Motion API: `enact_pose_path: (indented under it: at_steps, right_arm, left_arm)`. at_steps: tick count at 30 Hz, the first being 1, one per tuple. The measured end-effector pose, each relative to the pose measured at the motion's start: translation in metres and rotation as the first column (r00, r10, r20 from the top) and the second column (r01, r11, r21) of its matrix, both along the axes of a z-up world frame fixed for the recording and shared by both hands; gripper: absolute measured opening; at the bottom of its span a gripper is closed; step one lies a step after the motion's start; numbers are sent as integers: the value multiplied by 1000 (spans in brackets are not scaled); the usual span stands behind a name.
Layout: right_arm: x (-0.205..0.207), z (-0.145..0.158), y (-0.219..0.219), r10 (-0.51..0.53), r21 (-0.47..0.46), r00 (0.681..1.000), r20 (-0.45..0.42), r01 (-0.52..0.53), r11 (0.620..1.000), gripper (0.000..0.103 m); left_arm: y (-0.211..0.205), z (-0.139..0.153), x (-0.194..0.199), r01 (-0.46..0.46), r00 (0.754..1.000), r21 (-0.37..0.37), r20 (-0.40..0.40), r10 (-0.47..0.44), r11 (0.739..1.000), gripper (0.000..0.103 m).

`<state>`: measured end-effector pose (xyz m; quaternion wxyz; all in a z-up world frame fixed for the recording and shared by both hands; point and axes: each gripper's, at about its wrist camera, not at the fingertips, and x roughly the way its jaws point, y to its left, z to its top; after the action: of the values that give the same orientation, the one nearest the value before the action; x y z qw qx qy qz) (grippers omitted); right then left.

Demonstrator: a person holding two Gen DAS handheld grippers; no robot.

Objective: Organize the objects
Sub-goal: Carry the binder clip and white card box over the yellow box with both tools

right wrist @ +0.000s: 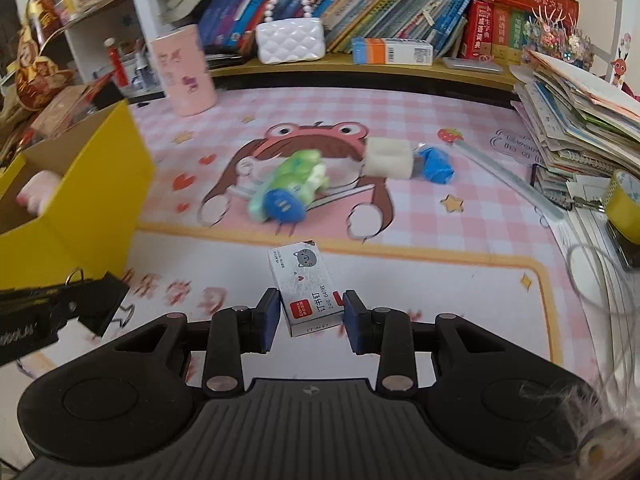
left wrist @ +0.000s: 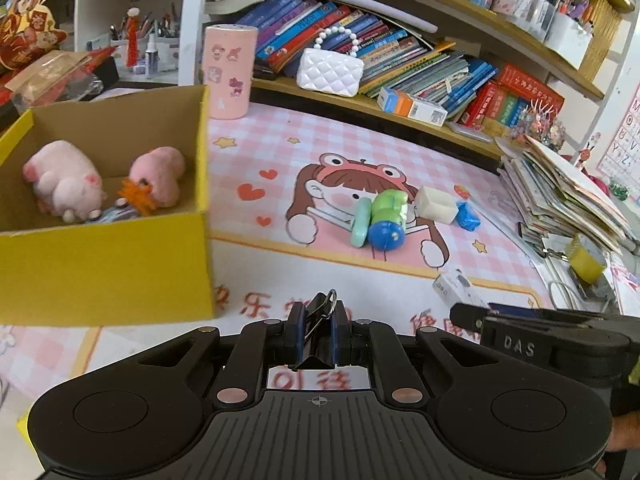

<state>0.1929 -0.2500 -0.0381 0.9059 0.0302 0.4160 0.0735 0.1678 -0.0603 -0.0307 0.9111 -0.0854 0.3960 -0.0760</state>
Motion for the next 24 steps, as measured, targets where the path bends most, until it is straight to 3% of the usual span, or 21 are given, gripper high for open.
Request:
enact_pose_path:
  at_steps: [15, 24]
  right_arm:
    - [-84, 5, 103, 108, -27, 994, -26, -108, 994, 32]
    - [-124, -1, 163, 183, -4, 982, -44, -183, 983, 32]
  left_arm:
    - [94, -2, -78, -62, 998, -34, -14, 61, 998, 11]
    - [149, -1, -126, -130, 991, -18, -17, 129, 991, 11]
